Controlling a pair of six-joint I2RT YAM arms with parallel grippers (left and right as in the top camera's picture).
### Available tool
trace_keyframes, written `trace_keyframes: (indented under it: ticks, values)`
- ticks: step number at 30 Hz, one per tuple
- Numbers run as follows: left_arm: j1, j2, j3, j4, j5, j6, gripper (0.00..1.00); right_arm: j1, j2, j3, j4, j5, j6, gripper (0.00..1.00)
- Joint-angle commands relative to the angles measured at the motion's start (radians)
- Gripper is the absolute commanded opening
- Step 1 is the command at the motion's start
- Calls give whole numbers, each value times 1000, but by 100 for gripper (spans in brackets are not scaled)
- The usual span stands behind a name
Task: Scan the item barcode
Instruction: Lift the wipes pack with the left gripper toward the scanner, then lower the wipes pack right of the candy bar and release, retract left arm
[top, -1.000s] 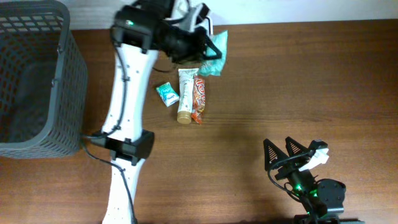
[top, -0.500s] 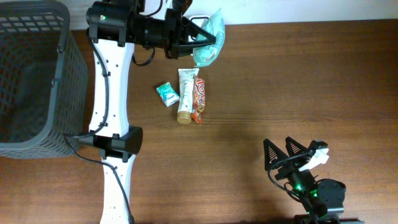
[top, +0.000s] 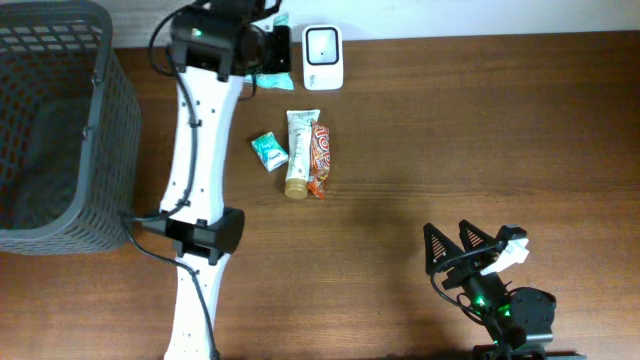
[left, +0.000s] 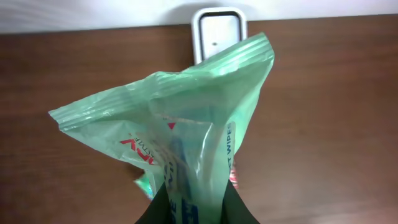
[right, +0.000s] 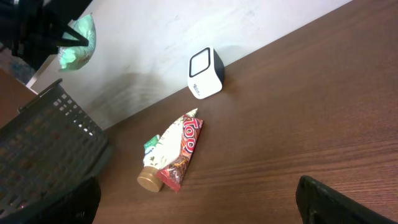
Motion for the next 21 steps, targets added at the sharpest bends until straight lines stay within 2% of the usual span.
trace_keyframes:
  ticks: [1, 4, 8, 12, 17, 20, 21]
  values:
    - [-7, -20, 3, 8, -151, 36, 0, -4, -1, 2, -17, 13, -9, 99]
    - [-7, -19, 3, -10, -140, 35, 0, -4, -1, 2, -17, 13, -9, 99]
    - [-21, 27, -21, -112, 93, 35, 0, -4, -1, 2, -17, 13, -9, 99]
    - [-76, 123, -112, -119, 263, 35, 0, -4, -1, 2, -17, 13, -9, 98]
    - [-180, 255, -156, -114, 271, -25, 0, -4, -1, 2, -17, 13, -9, 99]
    - [-225, 291, -156, -90, 271, -26, 7, -4, -1, 2, -17, 13, -9, 99]
    - [-240, 298, -156, -76, 269, -25, 6, -4, -1, 2, -17, 13, -9, 99]
